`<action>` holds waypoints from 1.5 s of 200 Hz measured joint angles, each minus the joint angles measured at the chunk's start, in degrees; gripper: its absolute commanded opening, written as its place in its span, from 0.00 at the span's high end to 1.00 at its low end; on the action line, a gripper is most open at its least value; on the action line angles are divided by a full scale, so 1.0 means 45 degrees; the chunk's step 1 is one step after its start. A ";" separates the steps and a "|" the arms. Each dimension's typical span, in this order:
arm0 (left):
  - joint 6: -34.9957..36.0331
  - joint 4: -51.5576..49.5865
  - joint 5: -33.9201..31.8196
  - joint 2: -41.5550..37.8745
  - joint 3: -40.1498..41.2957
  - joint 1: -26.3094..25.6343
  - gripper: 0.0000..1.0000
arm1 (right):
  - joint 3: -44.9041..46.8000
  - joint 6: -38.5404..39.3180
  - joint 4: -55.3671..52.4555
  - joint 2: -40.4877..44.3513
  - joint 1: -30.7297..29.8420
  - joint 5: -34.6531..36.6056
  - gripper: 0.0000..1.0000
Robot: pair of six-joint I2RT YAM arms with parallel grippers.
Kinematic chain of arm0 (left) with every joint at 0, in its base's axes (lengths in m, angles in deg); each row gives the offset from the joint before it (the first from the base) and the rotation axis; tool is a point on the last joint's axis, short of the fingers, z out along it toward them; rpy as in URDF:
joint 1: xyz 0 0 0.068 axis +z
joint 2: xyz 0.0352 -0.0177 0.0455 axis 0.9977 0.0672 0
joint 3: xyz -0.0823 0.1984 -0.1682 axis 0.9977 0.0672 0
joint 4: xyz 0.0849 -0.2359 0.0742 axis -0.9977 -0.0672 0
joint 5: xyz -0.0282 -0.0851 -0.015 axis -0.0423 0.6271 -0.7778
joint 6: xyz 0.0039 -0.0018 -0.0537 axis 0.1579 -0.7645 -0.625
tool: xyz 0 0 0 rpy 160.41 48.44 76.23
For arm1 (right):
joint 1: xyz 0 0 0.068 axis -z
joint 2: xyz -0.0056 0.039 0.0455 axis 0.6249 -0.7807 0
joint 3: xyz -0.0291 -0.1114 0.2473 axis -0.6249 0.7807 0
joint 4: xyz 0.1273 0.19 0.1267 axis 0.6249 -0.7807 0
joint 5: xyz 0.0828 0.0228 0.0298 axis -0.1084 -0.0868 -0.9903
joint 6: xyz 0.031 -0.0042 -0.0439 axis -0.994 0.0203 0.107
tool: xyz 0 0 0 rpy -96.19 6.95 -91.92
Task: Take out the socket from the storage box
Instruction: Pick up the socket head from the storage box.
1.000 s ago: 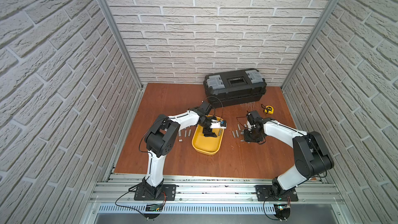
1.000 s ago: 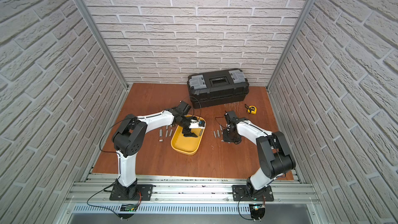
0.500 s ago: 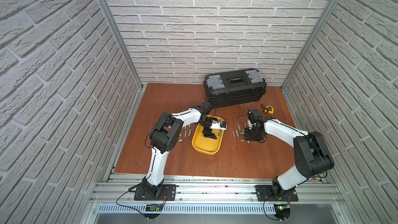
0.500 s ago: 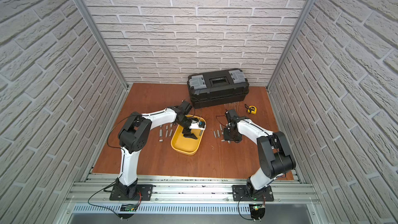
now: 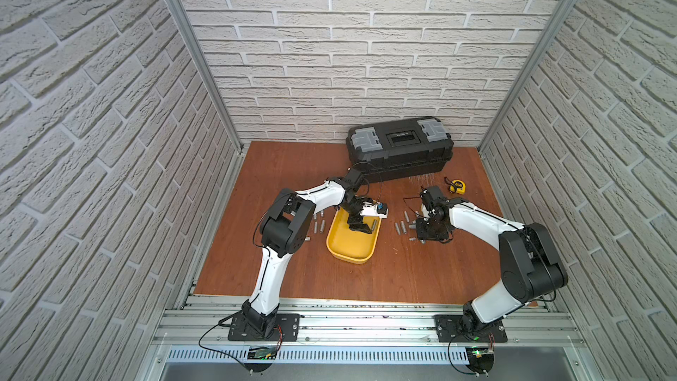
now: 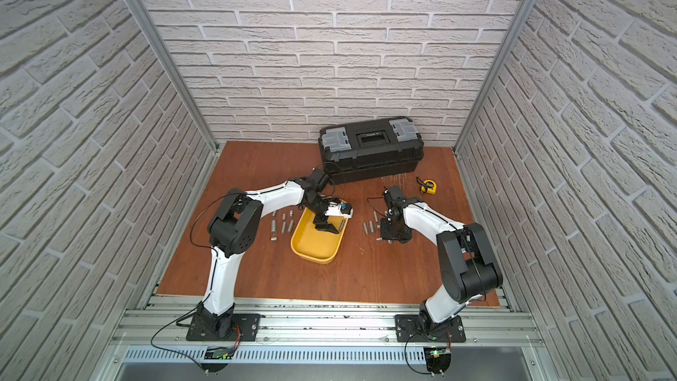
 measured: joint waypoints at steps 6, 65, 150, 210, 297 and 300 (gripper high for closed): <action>0.0029 -0.0092 0.0019 0.0073 -0.0087 0.0000 0.19 | 0.0000 0.0005 -0.0005 -0.0019 0.0000 -0.0005 0.58; 0.0481 -0.1375 0.0330 0.0738 -0.1311 -0.0044 0.26 | 0.0000 0.0058 0.0000 -0.0063 0.0029 -0.0029 0.58; 0.0996 -0.1797 0.0044 0.0860 -0.1282 -0.0437 0.35 | 0.0000 0.0136 0.0005 -0.0063 0.0034 -0.0034 0.59; 0.0748 -0.0957 -0.0068 0.0733 -0.0942 -0.0476 0.47 | 0.0000 0.0136 0.0005 -0.0063 0.0044 -0.0034 0.59; -0.0379 0.0015 -0.0189 -0.0520 0.0505 -0.0306 0.60 | 0.0039 0.0146 0.0049 -0.0044 0.0068 -0.0063 0.59; -0.0408 0.0044 -0.0199 -0.0554 0.0505 -0.0306 0.60 | 0.0044 0.0146 0.0053 -0.0039 0.0068 -0.0063 0.59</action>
